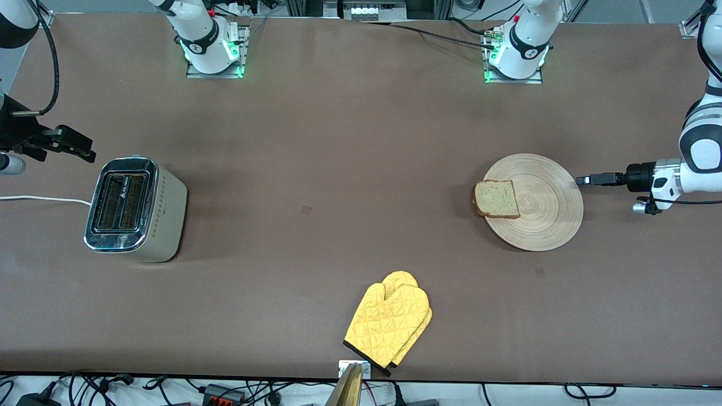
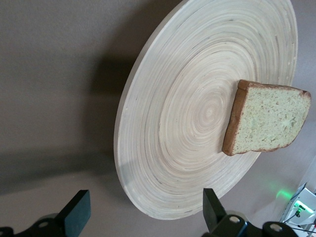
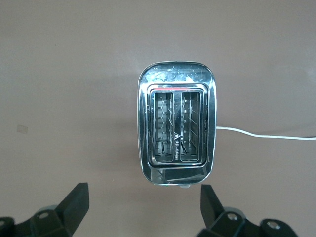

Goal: Move plate and put bread in toaster
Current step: 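Push the wooden plate with the left gripper toward the toaster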

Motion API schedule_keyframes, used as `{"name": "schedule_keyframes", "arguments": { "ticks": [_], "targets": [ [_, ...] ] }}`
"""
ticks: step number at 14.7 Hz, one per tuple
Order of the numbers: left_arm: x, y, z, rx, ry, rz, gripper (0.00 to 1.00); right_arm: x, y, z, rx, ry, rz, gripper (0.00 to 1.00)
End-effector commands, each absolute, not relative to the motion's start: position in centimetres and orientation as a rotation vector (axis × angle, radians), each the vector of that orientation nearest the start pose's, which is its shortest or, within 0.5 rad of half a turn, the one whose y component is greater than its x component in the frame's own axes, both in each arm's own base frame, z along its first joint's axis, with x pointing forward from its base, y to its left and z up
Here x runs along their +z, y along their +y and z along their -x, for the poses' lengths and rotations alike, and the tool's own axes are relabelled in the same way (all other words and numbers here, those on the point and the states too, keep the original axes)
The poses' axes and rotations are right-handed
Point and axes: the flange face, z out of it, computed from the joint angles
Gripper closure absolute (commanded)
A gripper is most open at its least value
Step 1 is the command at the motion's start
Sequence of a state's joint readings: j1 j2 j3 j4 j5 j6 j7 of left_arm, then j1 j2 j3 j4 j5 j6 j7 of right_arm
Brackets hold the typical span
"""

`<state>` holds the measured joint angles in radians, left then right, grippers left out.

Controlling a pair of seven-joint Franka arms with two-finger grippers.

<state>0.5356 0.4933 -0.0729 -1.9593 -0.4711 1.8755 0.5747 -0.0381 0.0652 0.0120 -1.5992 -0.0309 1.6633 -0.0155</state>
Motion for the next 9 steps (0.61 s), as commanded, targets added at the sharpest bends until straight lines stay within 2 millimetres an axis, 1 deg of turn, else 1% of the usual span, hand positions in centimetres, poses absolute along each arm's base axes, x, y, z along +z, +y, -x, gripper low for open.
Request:
{"name": "schedule_keyframes", "arguments": {
  "ticks": [1, 3, 5, 7, 9],
  "targets": [
    [18.5, 21.5, -50.8, -0.332, 0.218, -2.429, 0.0, 58.4, -2.0, -57.7, 0.001, 0.004, 3.177, 0.0],
    [17.6, 21.3, -50.9, -0.328, 0.243, -2.401, 0.0, 58.4, -2.0, -57.7, 0.001, 0.005, 3.176, 0.0],
    [16.7, 21.2, -51.0, -0.32, 0.274, -2.372, 0.07, 58.4, -2.0, -57.7, 0.001, 0.007, 3.176, 0.0],
    [16.6, 21.5, -51.2, -0.291, 0.288, -2.391, 0.15, 58.3, -2.0, -57.7, 0.004, 0.007, 3.176, 0.0],
    [16.1, 21.6, -51.2, -0.285, 0.31, -2.374, 0.15, 58.3, -2.0, -57.7, 0.001, 0.007, 3.176, 0.0]
  ]
}}
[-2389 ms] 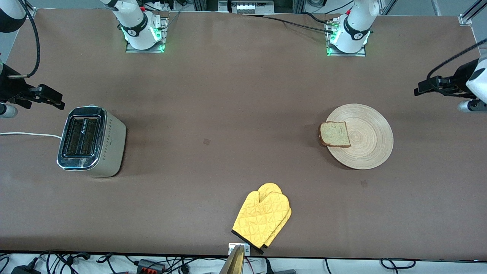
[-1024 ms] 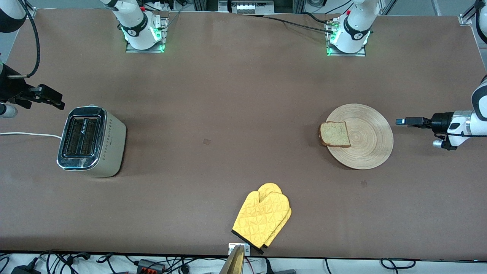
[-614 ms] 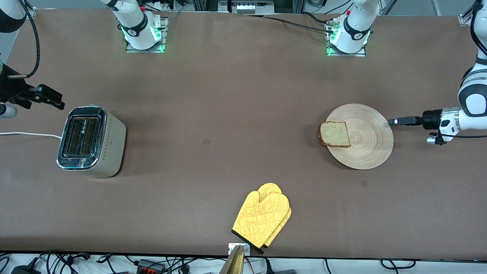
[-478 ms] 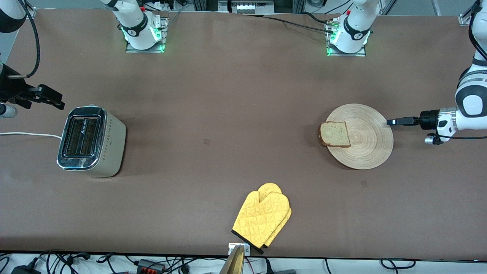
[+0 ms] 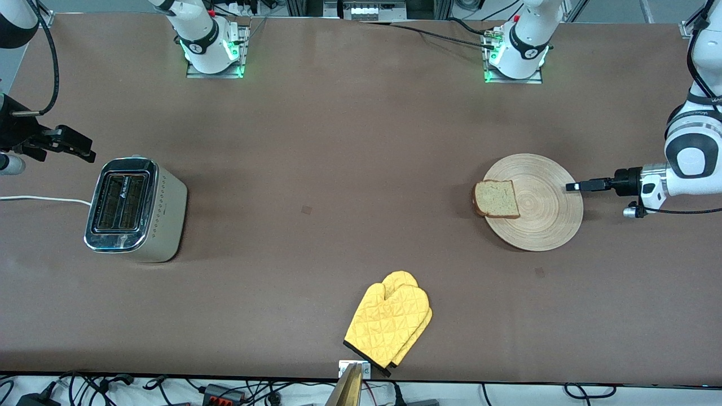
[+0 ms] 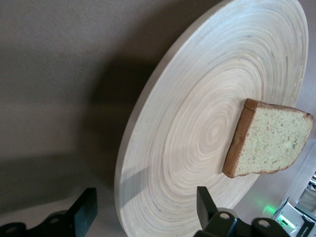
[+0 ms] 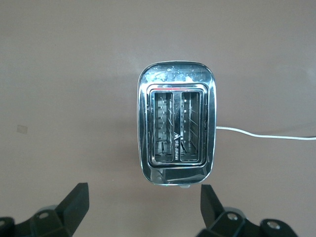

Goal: Move plate and put bread in toaster
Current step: 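Push the wooden plate with the left gripper toward the toaster, then slide the plate toward the toaster with the left gripper while the right gripper reaches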

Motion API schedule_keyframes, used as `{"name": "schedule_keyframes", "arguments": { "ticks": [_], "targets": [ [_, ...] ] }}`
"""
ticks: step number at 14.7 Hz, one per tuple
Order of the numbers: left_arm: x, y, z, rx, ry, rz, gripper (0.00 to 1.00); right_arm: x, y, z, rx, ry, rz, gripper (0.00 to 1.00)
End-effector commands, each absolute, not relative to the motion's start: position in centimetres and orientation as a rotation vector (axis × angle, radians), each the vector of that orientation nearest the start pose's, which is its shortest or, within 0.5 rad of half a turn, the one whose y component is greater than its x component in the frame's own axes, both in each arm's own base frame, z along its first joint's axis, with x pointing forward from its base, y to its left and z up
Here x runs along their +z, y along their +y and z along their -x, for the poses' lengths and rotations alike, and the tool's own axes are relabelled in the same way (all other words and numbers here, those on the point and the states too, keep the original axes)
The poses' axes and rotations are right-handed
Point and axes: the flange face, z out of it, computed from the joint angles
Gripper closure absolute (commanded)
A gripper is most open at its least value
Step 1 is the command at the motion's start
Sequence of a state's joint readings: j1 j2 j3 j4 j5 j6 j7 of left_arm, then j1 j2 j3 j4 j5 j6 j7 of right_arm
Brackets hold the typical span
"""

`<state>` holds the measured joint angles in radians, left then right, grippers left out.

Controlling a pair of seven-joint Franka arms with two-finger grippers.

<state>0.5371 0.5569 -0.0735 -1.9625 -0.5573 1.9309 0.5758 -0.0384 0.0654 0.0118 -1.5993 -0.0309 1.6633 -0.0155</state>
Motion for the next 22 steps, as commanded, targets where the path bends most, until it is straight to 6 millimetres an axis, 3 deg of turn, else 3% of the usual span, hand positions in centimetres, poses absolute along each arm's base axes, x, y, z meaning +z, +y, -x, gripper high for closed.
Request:
{"name": "schedule_keyframes", "arguments": {
  "ticks": [1, 3, 5, 7, 12, 14, 18, 22],
  "targets": [
    [16.0, 21.5, -51.2, -0.283, 0.317, -2.367, 0.17, 58.3, -2.0, -57.7, 0.001, 0.007, 3.176, 0.0],
    [16.0, 21.5, -51.2, -0.28, 0.323, -2.362, 0.29, 58.3, -2.1, -57.7, 0.004, 0.009, 3.176, 0.0],
    [15.9, 21.4, -51.3, -0.27, 0.34, -2.343, 0.3, 58.3, -2.1, -57.7, 0.001, 0.009, 3.176, 0.0],
    [15.8, 21.3, -51.3, -0.269, 0.34, -2.339, 0.4, 58.3, -2.1, -57.7, 0.001, 0.009, 3.176, 0.0],
    [16.2, 21.4, -51.5, -0.266, 0.33, -2.331, 0.84, 58.3, -2.1, -57.7, 0.001, 0.009, 3.176, 0.0],
    [16.9, 21.2, -52.0, -0.264, 0.255, -2.306, 0.97, 58.3, -2.1, -57.7, 0.001, 0.009, 3.176, 0.0],
    [17.4, 20.9, -52.2, -0.27, 0.212, -2.286, 0.99, 58.3, -2.1, -57.7, 0.001, 0.012, 3.176, 0.0],
    [18.6, 17.3, -53.9, -0.27, 0.142, -2.193, 0.99, 57.9, -2.3, -57.9, 0.011, 0.017, 3.174, 0.0]
  ]
}}
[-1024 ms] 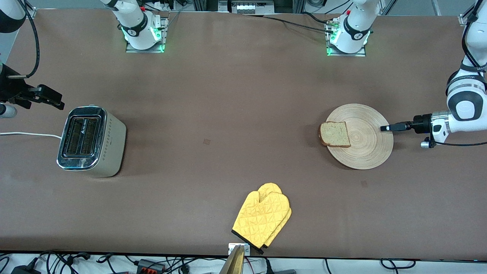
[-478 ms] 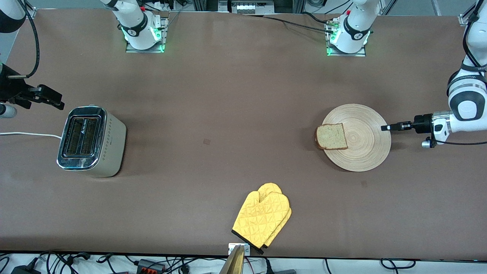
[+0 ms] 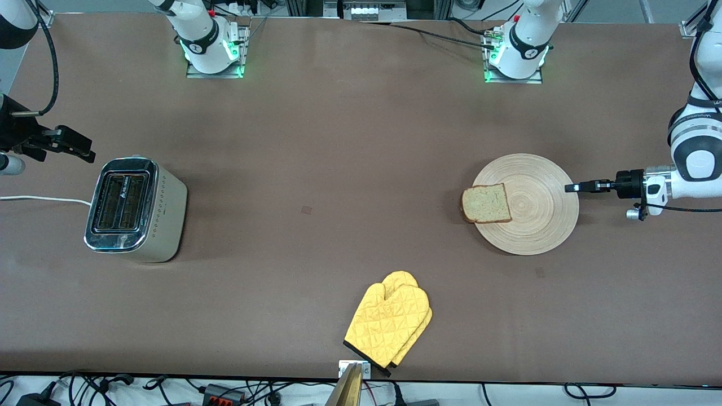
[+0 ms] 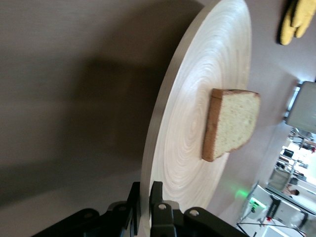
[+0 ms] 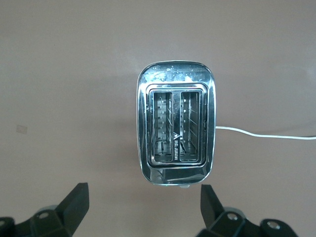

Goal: Move plate and put bread in toaster
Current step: 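Slide the plate toward the toaster with the left gripper while the right gripper reaches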

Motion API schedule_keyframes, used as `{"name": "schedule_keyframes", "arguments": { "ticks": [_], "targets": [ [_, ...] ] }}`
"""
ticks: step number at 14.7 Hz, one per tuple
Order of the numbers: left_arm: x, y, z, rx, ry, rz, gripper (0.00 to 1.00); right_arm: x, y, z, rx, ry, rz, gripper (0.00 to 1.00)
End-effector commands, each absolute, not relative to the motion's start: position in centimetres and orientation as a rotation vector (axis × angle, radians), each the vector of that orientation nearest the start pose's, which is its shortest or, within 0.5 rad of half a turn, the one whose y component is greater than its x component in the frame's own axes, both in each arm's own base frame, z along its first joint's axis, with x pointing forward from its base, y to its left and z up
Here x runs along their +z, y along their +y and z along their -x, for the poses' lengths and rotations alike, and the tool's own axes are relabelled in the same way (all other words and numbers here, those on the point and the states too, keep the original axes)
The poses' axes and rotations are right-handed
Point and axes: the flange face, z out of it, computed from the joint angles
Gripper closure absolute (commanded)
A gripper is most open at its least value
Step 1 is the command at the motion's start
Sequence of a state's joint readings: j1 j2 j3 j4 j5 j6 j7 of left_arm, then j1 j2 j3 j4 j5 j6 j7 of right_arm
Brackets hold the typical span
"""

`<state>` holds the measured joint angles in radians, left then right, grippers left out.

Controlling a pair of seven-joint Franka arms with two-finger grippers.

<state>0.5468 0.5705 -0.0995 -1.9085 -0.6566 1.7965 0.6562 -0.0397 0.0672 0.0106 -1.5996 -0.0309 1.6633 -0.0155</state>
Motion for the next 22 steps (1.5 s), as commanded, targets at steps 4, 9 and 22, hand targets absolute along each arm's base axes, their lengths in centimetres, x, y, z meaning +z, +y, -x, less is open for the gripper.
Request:
{"name": "schedule_keyframes", "arguments": {
  "ticks": [4, 9, 22],
  "targets": [
    [18.2, 13.3, -54.7, -0.294, 0.128, -2.073, 0.99, 57.7, -2.3, -57.9, 0.023, 0.034, 3.174, 0.0],
    [18.3, 7.4, -56.1, -0.3, 0.091, -1.967, 1.0, 57.8, -2.4, -57.8, 0.031, 0.022, 3.174, 0.0],
    [18.8, -21.3, -57.5, -0.308, 0.075, -1.852, 1.0, 55.4, -1.7, -59.0, 0.086, 0.06, 3.06, 0.0]
  ]
}}
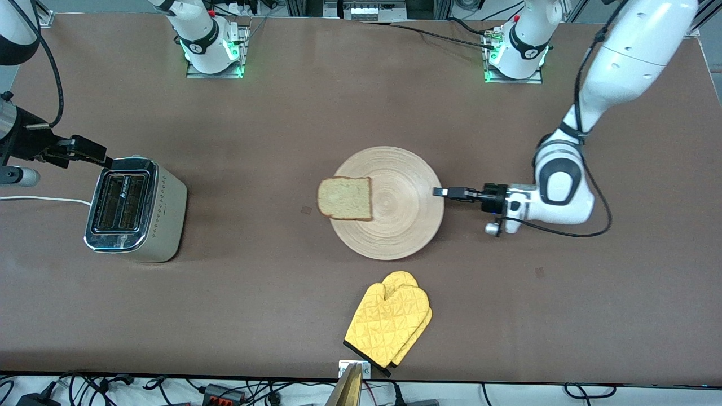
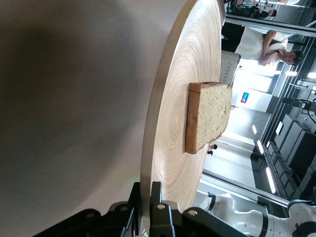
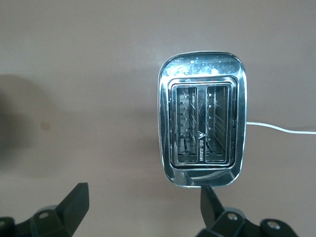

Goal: Move plate and put bread in toaster
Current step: 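Slide the plate toward the toaster with the left gripper while the right gripper reaches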

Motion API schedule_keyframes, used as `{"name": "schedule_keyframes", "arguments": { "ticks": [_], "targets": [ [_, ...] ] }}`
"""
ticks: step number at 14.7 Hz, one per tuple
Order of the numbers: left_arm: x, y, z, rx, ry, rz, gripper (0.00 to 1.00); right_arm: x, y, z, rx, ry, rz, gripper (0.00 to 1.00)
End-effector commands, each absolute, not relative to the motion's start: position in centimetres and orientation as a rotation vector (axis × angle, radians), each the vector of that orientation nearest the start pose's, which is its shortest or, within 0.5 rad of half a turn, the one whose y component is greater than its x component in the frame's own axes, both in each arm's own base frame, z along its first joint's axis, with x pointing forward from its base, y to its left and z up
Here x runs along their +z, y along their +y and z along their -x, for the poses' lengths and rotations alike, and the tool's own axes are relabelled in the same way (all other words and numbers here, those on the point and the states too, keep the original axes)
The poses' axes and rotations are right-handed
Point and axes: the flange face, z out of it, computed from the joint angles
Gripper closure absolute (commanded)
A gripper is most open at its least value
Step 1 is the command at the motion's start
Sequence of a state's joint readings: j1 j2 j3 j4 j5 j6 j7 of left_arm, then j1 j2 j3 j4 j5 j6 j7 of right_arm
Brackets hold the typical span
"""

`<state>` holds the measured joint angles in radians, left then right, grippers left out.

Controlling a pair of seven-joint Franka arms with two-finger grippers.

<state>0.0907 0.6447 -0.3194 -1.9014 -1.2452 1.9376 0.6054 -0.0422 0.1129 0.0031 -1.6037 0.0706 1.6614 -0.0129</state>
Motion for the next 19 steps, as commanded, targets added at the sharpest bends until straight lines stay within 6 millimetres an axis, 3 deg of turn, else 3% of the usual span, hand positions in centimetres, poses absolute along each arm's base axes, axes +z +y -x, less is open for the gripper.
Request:
{"name": "schedule_keyframes", "arguments": {
  "ticks": [1, 5, 10, 13, 15, 19],
  "targets": [
    [18.5, -23.0, -57.4, -0.306, 0.041, -1.858, 1.0, 55.3, -1.5, -59.0, 0.089, 0.05, 3.064, 0.0],
    [18.0, -27.2, -57.5, -0.272, 0.006, -1.906, 1.0, 54.6, -1.1, -58.9, 0.141, 0.018, 3.07, 0.0],
    [16.3, -31.0, -57.3, -0.283, -0.003, -1.895, 1.0, 53.3, 1.4, -59.3, 0.181, -0.048, 3.071, 0.0],
    [15.8, -32.2, -56.8, -0.269, 0.026, -1.909, 1.0, 51.1, 3.7, -59.9, 0.238, -0.083, 3.069, 0.0],
    [14.9, -32.9, -56.4, -0.268, 0.028, -1.925, 1.0, 50.3, 6.1, -60.1, 0.245, -0.132, 3.065, 0.0],
    [14.2, -33.9, -55.9, -0.272, -0.002, -1.931, 1.0, 49.0, 8.4, -60.6, 0.238, -0.181, 3.058, 0.0]
  ]
}}
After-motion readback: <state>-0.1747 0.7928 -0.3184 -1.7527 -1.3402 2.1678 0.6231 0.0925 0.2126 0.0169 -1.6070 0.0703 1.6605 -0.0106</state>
